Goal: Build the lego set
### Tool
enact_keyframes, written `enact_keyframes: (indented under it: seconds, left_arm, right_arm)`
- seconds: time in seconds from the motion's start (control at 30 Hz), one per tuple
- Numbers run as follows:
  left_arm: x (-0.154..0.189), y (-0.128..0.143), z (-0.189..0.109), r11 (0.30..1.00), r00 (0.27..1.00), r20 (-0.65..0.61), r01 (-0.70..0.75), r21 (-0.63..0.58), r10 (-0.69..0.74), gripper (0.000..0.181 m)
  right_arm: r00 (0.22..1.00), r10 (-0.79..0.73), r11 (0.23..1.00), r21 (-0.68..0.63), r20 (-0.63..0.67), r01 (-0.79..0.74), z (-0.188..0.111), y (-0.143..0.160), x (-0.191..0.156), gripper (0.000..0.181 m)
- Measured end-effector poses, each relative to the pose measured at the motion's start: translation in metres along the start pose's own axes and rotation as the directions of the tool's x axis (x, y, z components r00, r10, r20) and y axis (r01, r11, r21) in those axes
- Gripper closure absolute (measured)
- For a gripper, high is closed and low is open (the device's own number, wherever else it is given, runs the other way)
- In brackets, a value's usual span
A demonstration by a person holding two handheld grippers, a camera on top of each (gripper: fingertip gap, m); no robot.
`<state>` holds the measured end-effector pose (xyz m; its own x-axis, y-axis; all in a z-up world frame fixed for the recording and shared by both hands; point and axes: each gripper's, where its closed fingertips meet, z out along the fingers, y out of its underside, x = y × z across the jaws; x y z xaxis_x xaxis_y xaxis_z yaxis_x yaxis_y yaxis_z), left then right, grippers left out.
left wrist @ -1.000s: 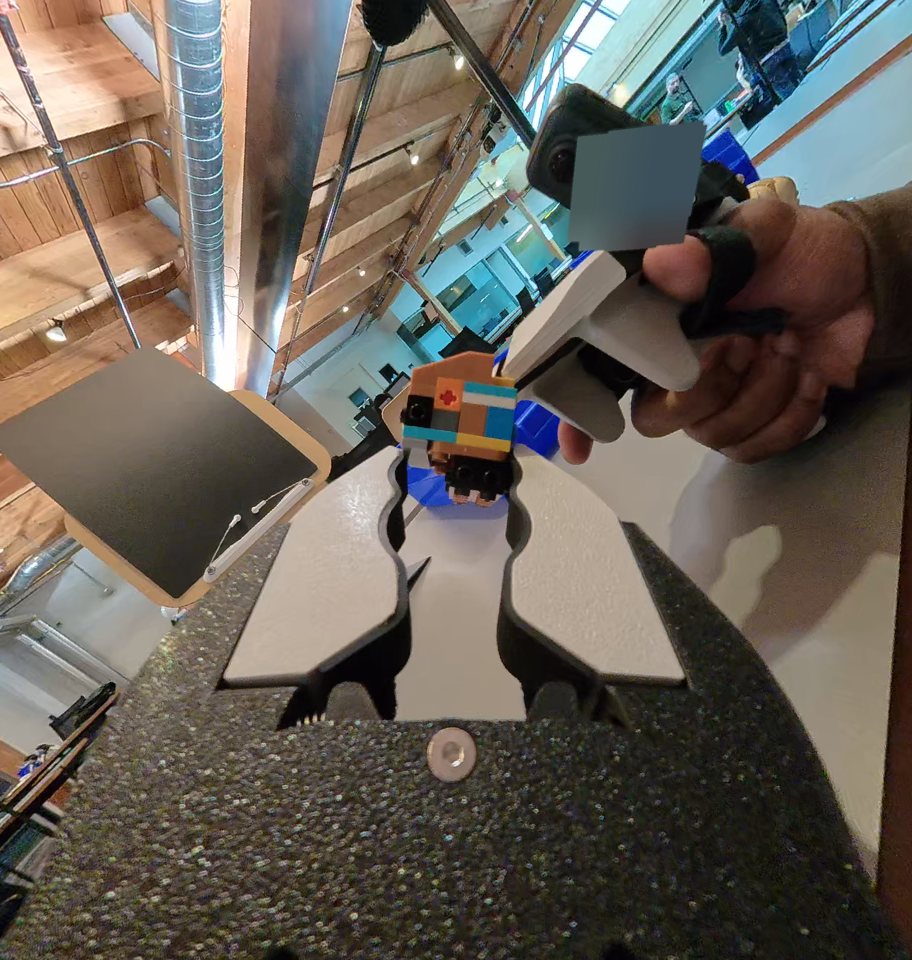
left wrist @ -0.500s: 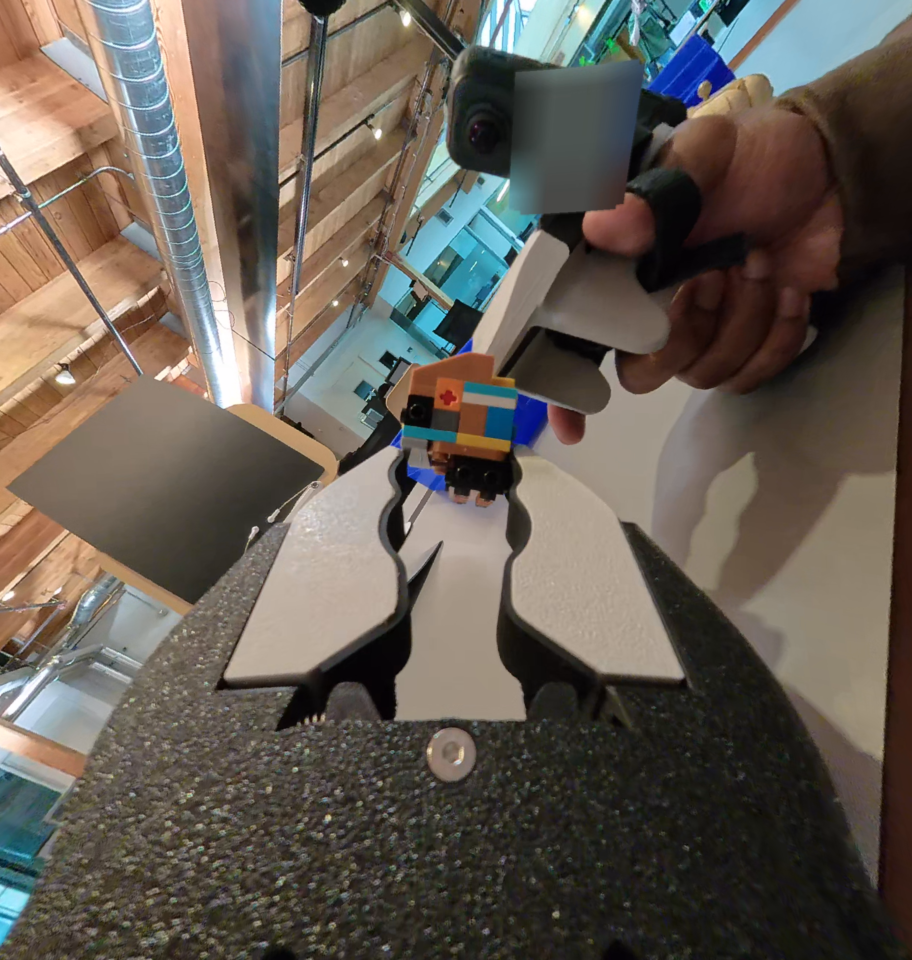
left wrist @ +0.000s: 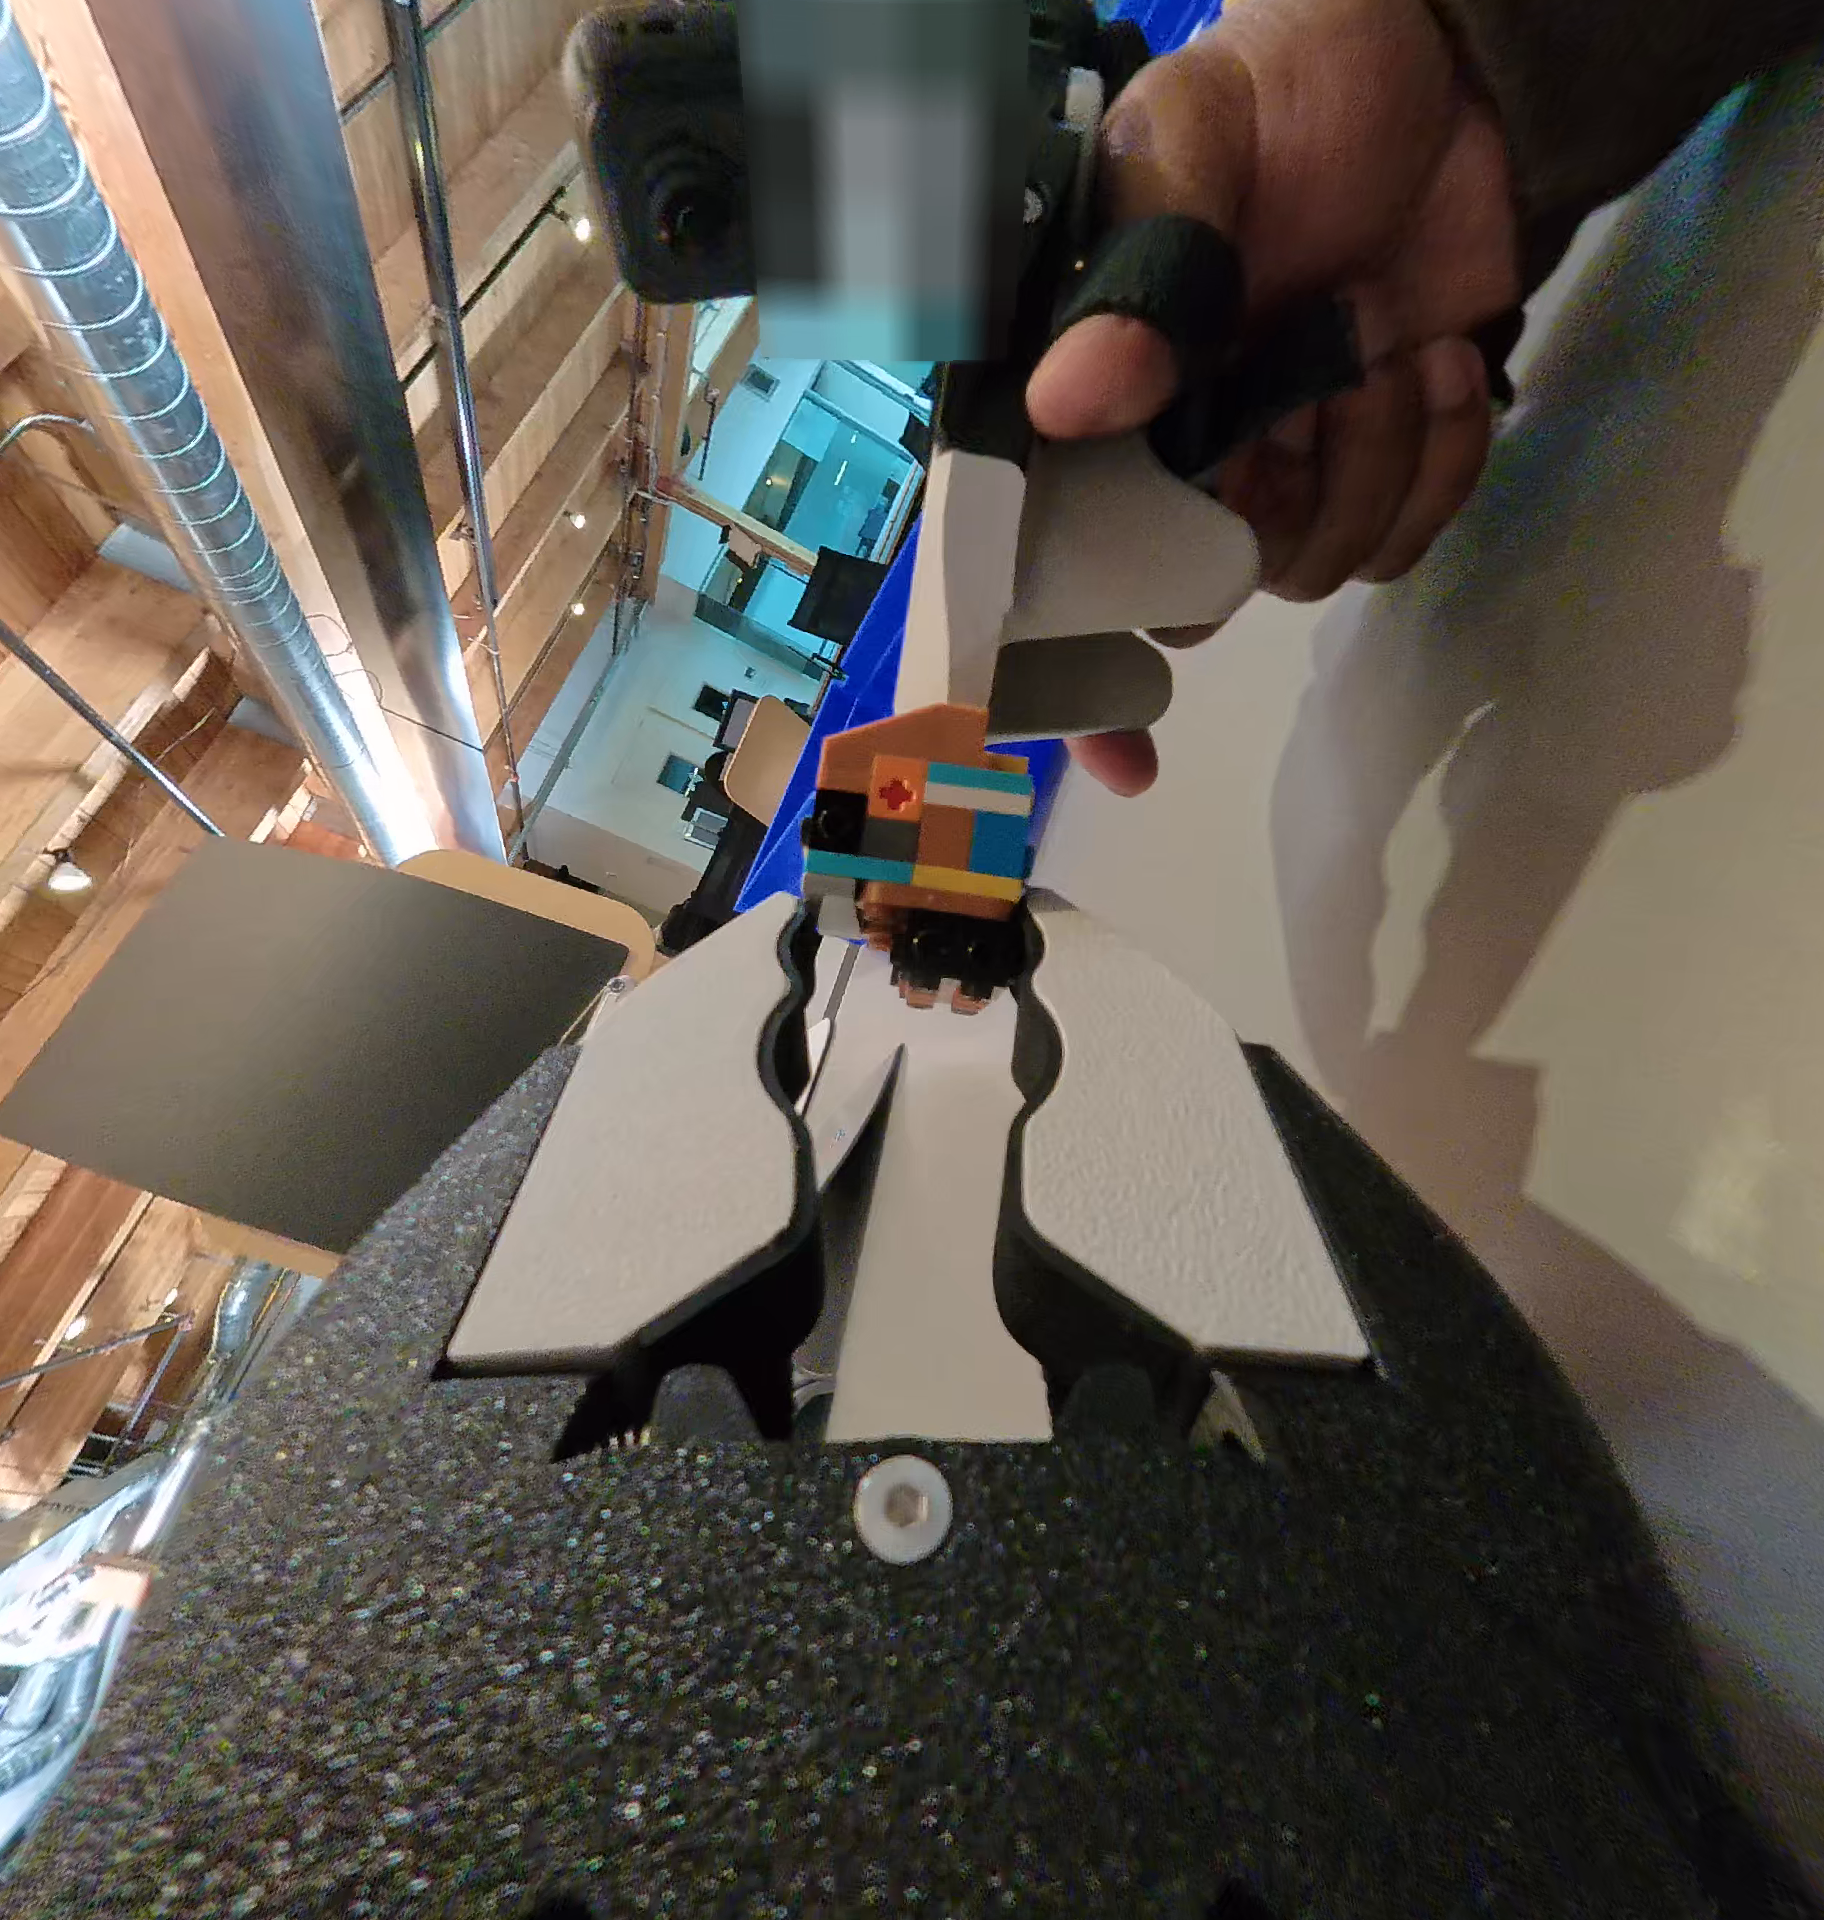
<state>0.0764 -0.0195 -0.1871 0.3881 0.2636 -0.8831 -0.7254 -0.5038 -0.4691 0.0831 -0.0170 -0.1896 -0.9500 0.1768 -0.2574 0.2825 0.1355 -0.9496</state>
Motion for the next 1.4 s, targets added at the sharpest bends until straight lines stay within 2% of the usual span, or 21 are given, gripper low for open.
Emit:
enact_keyframes:
  seconds: [0.1,0.27,0.37,0.53,0.7,0.87,1.23,1.4]
  left_arm:
    - [-0.010,0.007,0.008,0.999,0.999,-0.004,-0.045,-0.015,0.045,0.145]
    - [-0.036,0.027,0.027,0.974,0.975,0.012,-0.219,-0.061,0.220,0.145]
    - [-0.049,0.043,0.041,0.968,0.970,-0.008,-0.245,-0.054,0.245,0.145]
    - [-0.060,0.068,0.067,0.967,0.966,-0.049,-0.255,-0.004,0.255,0.145]
    - [-0.060,0.092,0.089,0.991,0.990,-0.069,-0.123,0.049,0.126,0.145]
    - [-0.044,0.106,0.099,0.998,0.993,-0.115,0.006,0.070,0.003,0.145]
    - [-0.036,0.090,0.087,0.946,0.945,-0.241,0.267,0.183,-0.220,0.145]
    - [-0.036,0.085,0.084,0.929,0.930,-0.265,0.313,0.198,-0.257,0.145]
  right_arm:
    - [1.000,0.006,1.000,-0.011,0.016,-0.006,0.001,-0.008,0.012,0.173]
    - [0.998,-0.043,0.999,0.003,-0.038,0.044,0.003,-0.030,0.045,0.173]
    - [0.993,-0.084,0.996,-0.004,-0.081,0.084,0.002,-0.041,0.068,0.173]
    - [0.994,-0.068,0.997,-0.042,-0.087,0.065,0.001,-0.049,0.105,0.173]
    - [0.995,0.047,0.999,0.017,-0.091,-0.046,0.001,-0.047,0.136,0.174]
    - [0.988,0.114,0.993,0.001,-0.104,-0.115,0.000,-0.032,0.150,0.174]
    - [0.921,0.367,0.925,0.049,0.127,-0.376,0.000,-0.030,0.133,0.174]
    - [0.905,0.398,0.910,0.056,0.151,-0.410,-0.002,-0.031,0.129,0.174]
